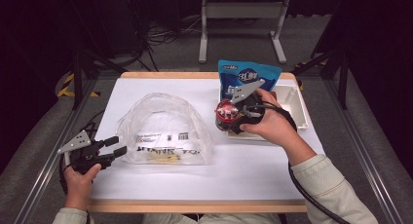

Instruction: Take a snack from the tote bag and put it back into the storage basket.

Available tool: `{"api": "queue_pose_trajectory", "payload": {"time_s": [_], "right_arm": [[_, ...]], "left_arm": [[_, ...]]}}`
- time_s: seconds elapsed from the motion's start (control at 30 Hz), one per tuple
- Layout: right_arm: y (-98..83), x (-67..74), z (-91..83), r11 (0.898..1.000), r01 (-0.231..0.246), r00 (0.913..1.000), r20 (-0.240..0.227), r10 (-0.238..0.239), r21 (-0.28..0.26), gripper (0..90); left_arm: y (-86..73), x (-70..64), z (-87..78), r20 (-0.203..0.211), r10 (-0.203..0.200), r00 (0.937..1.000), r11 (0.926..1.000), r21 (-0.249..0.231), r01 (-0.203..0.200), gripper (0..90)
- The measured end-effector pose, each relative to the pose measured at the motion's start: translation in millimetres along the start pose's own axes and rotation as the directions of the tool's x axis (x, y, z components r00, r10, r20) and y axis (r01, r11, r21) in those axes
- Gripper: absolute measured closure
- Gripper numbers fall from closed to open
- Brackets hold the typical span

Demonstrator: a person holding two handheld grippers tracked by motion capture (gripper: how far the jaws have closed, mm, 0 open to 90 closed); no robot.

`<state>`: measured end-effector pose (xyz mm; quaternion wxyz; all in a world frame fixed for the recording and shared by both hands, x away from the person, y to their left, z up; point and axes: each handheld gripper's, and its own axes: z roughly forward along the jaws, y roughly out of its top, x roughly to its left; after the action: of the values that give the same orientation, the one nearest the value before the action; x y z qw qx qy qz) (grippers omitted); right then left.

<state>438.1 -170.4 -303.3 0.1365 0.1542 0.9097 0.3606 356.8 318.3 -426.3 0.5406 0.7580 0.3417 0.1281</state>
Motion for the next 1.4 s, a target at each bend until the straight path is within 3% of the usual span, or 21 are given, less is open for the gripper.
{"api": "queue_pose_trajectory", "payload": {"time_s": [1.0, 1.4], "right_arm": [[-35.4, -26.7, -36.0, 0.997, -0.065, 0.9951, 0.077, 0.062, 0.039, 25.6], [-49.9, -38.3, -48.1, 0.997, -0.071, 0.9935, 0.092, 0.067, 0.038, 25.6]], "left_arm": [[-0.1, -0.5, 0.6, -0.002, -0.004, 1.0000, 1.0000, 0.002, 0.004, 40.4], [0.0, -0.7, 0.5, -0.002, -0.002, 1.0000, 1.0000, 0.004, 0.002, 40.4]]}}
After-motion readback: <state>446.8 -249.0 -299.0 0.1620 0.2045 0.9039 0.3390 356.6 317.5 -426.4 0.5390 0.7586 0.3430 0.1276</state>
